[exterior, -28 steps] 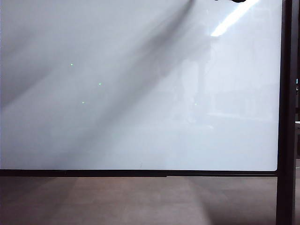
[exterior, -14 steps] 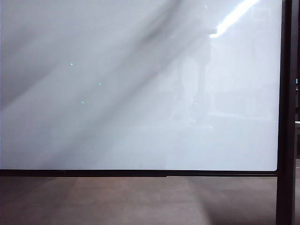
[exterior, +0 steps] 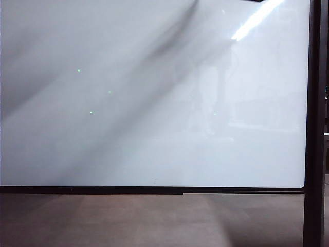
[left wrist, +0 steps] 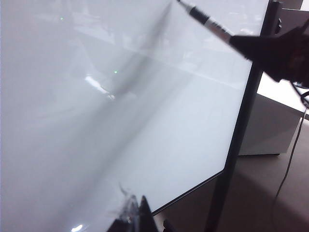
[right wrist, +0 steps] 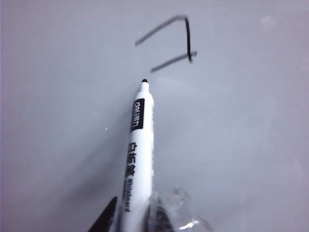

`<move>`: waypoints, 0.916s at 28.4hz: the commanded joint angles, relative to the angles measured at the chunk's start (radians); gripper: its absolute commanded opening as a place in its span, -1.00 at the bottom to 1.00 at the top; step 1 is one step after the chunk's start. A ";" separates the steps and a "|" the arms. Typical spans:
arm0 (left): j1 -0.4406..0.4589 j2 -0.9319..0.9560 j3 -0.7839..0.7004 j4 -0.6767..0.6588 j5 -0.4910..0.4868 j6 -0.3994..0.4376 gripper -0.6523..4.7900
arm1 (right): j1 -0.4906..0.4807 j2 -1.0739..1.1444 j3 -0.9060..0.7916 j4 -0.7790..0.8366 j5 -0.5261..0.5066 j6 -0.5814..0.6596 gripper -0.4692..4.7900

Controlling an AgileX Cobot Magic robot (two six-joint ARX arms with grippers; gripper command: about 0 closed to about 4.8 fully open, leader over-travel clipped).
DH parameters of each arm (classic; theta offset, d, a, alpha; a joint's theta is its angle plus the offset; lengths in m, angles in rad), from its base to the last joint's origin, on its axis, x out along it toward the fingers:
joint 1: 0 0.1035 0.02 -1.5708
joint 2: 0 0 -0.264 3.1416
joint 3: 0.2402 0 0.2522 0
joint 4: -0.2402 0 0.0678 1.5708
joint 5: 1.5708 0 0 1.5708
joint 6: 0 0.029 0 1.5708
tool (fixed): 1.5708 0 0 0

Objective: Reach to the right to find the marker pen, pick it up, and write the number 2 on the whiteboard.

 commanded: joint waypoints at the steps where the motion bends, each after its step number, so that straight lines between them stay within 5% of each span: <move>1: -0.001 -0.002 0.008 0.013 0.001 0.005 -0.78 | 0.002 0.008 0.005 0.040 0.004 0.000 -0.65; 26: -0.001 -0.002 0.008 0.013 0.000 0.005 -0.78 | 0.002 0.018 0.005 0.086 0.023 0.000 -0.65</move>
